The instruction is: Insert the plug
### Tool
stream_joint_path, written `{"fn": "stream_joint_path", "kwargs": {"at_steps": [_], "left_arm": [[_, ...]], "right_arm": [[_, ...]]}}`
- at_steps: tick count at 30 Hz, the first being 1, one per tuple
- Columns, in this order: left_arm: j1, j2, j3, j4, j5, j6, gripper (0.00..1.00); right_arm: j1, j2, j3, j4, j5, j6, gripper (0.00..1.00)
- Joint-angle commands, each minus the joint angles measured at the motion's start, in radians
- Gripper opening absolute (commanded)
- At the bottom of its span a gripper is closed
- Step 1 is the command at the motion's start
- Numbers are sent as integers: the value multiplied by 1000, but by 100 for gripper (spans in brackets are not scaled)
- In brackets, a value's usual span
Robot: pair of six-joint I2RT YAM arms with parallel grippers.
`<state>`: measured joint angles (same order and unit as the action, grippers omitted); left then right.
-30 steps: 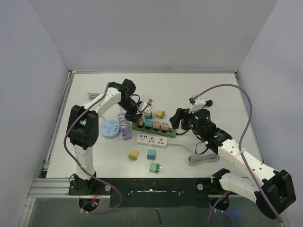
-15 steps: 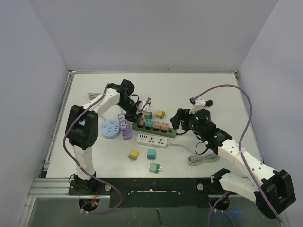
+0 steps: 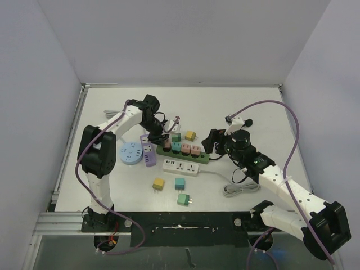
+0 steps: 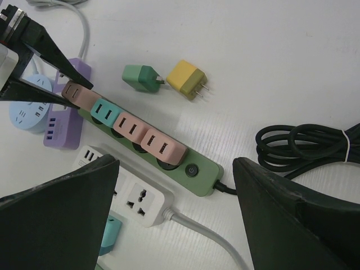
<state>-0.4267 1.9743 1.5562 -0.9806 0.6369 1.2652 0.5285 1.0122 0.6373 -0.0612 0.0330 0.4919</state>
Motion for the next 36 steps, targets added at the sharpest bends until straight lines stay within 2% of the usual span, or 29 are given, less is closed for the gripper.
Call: {"fn": "stream_joint_path", "kwargs": {"at_steps": [1, 8, 20, 28, 36], "left_arm": [[18, 30, 29, -36, -77, 43, 11], [14, 83, 49, -132, 18, 108, 10], [-66, 114, 22, -53, -237, -4, 7], [-95, 158, 59, -70, -245, -1, 6], [-148, 151, 91, -122, -197, 13, 6]], "right_arm": [[-11, 7, -4, 61, -8, 8, 84], [-13, 8, -2, 61, -11, 8, 84], [-18, 18, -11, 75, -15, 11, 84], [-19, 25, -15, 81, -19, 12, 84], [-26, 27, -19, 84, -22, 13, 84]]}}
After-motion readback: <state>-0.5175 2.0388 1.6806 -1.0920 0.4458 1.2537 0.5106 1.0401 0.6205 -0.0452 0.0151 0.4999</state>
